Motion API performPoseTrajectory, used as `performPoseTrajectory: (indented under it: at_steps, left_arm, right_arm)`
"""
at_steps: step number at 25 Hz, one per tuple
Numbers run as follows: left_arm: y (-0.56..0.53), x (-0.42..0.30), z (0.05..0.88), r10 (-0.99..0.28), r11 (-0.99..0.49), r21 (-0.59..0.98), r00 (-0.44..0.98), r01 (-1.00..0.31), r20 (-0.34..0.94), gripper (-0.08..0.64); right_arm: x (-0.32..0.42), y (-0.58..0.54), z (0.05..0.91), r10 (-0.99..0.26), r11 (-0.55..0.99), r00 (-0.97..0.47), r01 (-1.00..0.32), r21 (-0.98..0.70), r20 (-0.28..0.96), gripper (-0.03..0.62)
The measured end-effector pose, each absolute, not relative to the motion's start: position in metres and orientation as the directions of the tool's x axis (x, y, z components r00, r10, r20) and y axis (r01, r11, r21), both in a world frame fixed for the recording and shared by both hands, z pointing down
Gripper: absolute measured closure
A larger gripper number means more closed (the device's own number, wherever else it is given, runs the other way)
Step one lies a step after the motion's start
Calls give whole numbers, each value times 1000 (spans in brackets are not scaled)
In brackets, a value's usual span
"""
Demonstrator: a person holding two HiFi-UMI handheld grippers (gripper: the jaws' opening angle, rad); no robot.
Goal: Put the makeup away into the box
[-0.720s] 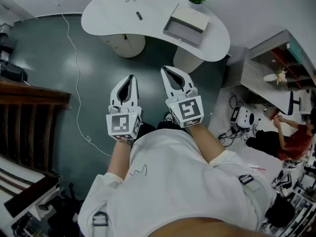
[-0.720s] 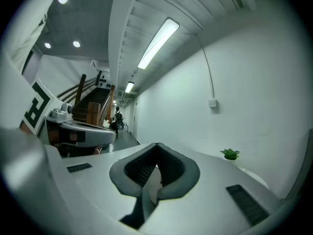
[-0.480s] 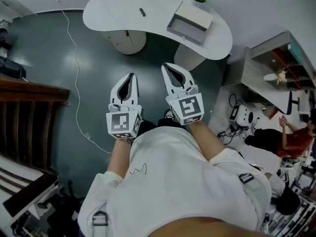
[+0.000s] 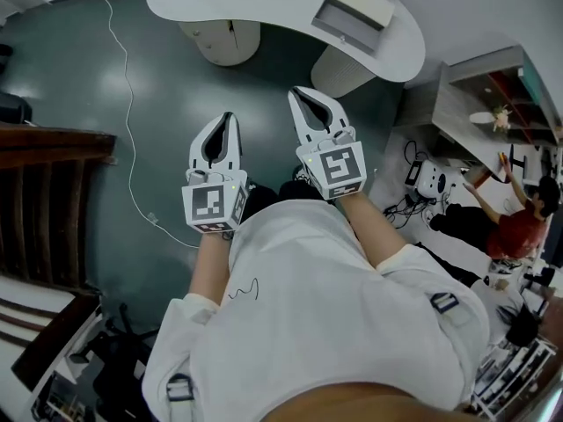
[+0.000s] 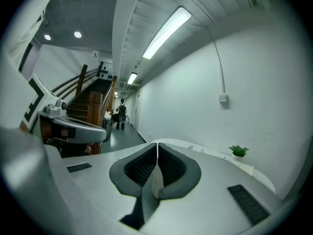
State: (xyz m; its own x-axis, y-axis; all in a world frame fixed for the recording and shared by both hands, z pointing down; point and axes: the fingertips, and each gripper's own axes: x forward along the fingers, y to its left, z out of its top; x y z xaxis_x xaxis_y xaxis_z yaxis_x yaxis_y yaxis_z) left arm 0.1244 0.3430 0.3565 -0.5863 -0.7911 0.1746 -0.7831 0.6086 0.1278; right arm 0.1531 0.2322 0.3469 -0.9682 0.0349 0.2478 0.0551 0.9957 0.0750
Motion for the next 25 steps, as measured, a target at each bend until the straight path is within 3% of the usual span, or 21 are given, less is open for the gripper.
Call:
performPoseTrajectory:
  at_steps: [11, 25]
  left_arm:
    - [357, 82, 388, -791, 605, 165, -564, -779, 238, 538]
    - [241, -67, 380, -786, 590, 77, -550, -804, 283, 538]
  right_arm:
    - [99, 227, 375, 21, 996, -948, 48, 79, 317, 529]
    - [-47, 122, 380, 61, 997, -955, 69, 17, 290, 518]
